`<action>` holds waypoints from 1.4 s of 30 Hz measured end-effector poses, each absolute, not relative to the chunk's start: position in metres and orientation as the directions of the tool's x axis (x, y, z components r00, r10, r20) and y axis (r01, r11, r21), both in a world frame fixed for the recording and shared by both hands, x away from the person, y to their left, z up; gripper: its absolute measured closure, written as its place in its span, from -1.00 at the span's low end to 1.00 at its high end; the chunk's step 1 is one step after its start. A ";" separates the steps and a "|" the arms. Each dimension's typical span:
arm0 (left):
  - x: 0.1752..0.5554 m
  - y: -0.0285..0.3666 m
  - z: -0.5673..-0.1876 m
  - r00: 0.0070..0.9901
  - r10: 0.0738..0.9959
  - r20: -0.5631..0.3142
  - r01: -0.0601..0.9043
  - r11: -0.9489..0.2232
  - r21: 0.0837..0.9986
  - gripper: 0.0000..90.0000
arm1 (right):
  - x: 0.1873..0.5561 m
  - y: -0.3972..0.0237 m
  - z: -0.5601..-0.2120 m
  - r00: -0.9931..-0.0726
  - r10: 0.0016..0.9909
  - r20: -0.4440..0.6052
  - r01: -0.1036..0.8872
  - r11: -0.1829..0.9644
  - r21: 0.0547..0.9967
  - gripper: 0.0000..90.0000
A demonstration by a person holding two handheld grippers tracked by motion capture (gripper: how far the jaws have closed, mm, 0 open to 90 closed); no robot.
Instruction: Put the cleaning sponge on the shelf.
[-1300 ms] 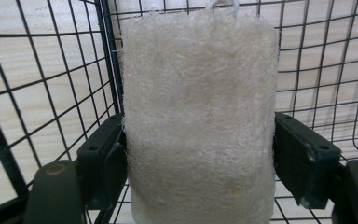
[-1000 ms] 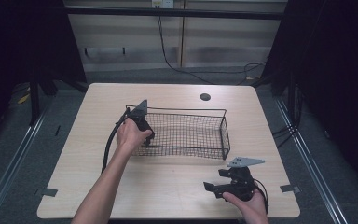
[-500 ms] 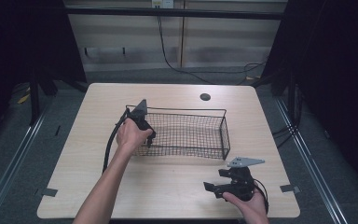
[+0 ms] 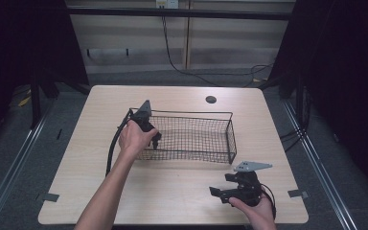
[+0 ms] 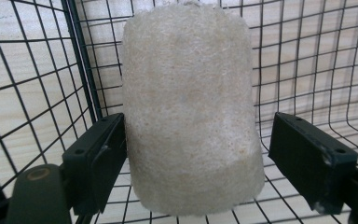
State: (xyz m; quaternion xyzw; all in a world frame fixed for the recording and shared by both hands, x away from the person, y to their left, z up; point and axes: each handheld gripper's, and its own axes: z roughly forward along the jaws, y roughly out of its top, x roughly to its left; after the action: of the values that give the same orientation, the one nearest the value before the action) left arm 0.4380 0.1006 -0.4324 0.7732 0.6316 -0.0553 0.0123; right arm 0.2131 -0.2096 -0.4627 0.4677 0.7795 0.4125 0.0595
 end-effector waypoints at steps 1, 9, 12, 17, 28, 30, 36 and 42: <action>0.438 0.102 -0.430 0.197 0.975 -0.106 0.979 -0.201 -0.034 -0.57 | 0.213 -0.210 -0.463 -0.556 0.779 0.292 0.680 0.223 0.699 -0.63; 0.437 0.108 -0.421 0.203 0.970 -0.136 0.977 -0.210 -0.036 -0.57 | 0.214 -0.209 -0.463 -0.560 0.775 0.293 0.678 0.225 0.700 -0.63; 0.437 0.111 -0.419 0.194 0.971 -0.137 0.980 -0.199 -0.023 -0.58 | 0.213 -0.209 -0.463 -0.558 0.776 0.293 0.679 0.224 0.700 -0.63; 0.436 0.116 -0.412 0.204 0.964 -0.173 0.978 -0.206 0.005 -0.58 | 0.214 -0.209 -0.463 -0.557 0.777 0.293 0.680 0.224 0.698 -0.63; 0.431 0.131 -0.393 0.289 0.919 -0.269 0.957 -0.281 0.069 -0.58 | 0.214 -0.209 -0.463 -0.555 0.778 0.295 0.682 0.223 0.696 -0.63; 0.430 0.133 -0.391 0.294 0.915 -0.276 0.956 -0.283 0.081 -0.59 | 0.214 -0.209 -0.463 -0.554 0.778 0.295 0.683 0.222 0.696 -0.63; 0.426 0.143 -0.383 0.341 0.894 -0.292 0.940 -0.323 0.108 -0.59 | 0.214 -0.209 -0.463 -0.553 0.779 0.295 0.683 0.222 0.696 -0.63; 0.420 0.148 -0.375 0.416 0.859 -0.297 0.909 -0.396 0.129 -0.58 | 0.214 -0.209 -0.463 -0.553 0.779 0.294 0.683 0.223 0.695 -0.63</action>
State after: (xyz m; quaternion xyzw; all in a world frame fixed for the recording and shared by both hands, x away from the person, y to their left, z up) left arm 0.4201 0.1476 -0.3749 0.8304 0.5324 -0.0914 0.1365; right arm 0.2140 -0.2086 -0.4631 0.4689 0.7799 0.4106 0.0585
